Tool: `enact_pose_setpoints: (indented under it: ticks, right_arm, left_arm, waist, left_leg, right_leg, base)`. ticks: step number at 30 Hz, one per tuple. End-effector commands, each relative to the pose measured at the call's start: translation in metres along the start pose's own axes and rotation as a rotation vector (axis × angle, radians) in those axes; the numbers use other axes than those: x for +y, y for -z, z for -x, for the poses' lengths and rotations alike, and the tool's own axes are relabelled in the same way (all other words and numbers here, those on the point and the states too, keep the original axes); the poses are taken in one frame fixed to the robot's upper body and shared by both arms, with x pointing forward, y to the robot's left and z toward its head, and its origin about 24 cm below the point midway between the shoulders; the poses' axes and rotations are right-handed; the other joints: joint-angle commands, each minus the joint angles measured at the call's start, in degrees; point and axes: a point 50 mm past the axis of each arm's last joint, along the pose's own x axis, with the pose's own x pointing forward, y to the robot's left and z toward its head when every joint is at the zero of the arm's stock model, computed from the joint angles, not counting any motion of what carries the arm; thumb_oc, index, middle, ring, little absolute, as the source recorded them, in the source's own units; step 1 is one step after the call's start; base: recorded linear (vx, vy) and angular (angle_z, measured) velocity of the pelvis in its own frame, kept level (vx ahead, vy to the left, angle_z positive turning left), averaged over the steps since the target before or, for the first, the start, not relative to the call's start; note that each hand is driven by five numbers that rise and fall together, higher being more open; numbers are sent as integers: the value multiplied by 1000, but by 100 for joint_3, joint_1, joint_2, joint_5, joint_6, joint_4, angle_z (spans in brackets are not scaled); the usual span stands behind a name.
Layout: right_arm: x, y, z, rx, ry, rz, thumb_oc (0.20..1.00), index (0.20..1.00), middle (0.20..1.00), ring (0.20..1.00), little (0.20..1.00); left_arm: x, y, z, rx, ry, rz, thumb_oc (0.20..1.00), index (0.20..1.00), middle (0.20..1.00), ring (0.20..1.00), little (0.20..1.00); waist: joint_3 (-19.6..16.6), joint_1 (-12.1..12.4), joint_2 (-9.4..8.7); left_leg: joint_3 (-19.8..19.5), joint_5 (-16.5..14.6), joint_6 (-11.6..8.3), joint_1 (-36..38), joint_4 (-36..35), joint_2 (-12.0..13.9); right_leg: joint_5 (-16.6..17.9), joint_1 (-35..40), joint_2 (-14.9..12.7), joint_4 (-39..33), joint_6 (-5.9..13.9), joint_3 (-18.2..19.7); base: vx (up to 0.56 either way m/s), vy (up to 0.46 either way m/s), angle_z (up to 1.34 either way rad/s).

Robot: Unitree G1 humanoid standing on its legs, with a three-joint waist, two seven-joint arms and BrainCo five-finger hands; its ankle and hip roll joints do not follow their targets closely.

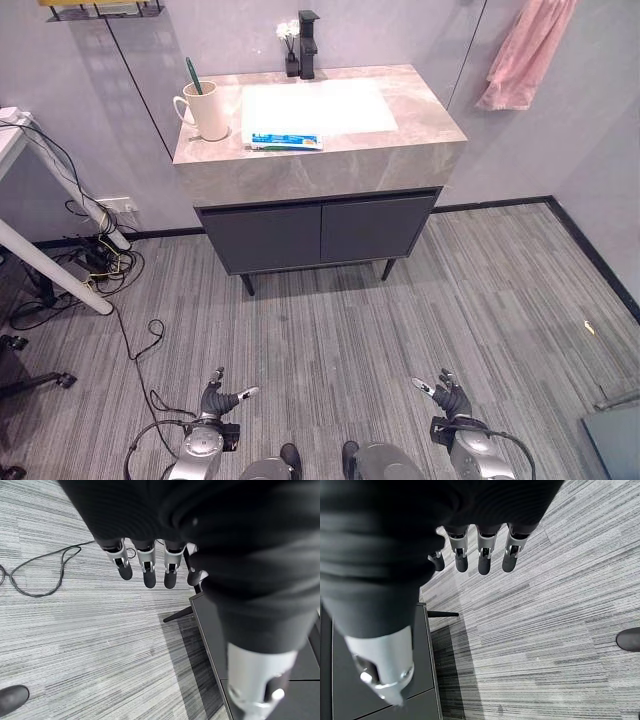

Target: Put brush and paste in cup on sink, flatten towel.

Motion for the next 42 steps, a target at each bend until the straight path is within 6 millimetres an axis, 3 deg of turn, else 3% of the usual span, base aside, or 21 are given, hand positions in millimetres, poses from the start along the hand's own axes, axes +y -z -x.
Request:
enact_pose_setpoints:
  ticks: [1,16,26,33,42]
  right_arm:
    - [5,-10,2,-74,-29,-46,1000,1000,1000,1000,1000]
    - [6,-7,0,-57,-14,-55,1000,1000,1000,1000,1000]
    - [6,-10,-2,-53,-30,-38,1000,1000,1000,1000,1000]
    - [7,-7,-3,-23,-26,-38,1000,1000,1000,1000,1000]
    - [15,-11,-2,-42,-44,-58,1000,1000,1000,1000,1000]
  left_arm:
    - [15,-17,-4,-95,-20,-46,1000,1000,1000,1000,1000]
    - [7,-20,-4,-112,1,-52,1000,1000,1000,1000,1000]
    - [8,-24,-4,-135,7,-90,1000,1000,1000,1000,1000]
    - [14,-21,-5,-116,-13,-92,1000,1000,1000,1000,1000]
    - [23,-23,-5,-126,-26,-119,1000,1000,1000,1000,1000]
  waist:
    - [-171,37,-145]
    - [-241,57,-154]
    - [-165,89,-112]
    - [-46,129,-157]
    - [124,128,-210]
  left_leg:
    - [-296,-711,-152,8,880,372]
    - [-261,-681,-183,-10,839,391]
    - [-178,-697,-72,-40,848,282]
    - [92,-717,104,82,651,88]
    - [82,-702,310,306,345,-40]
  right_leg:
    - [773,-121,-435,-312,628,72]
    - [803,-69,-414,-451,604,73]
    - [980,-99,-486,-648,636,228]
    - [1186,-106,-608,-867,811,574]
    - [1419,-394,-634,-253,1069,707]
  base:
    - [0,0,0]
    - [-2,-3,1]
    - [-9,42,-2]
    - [3,155,-22]
    - [13,102,-6]
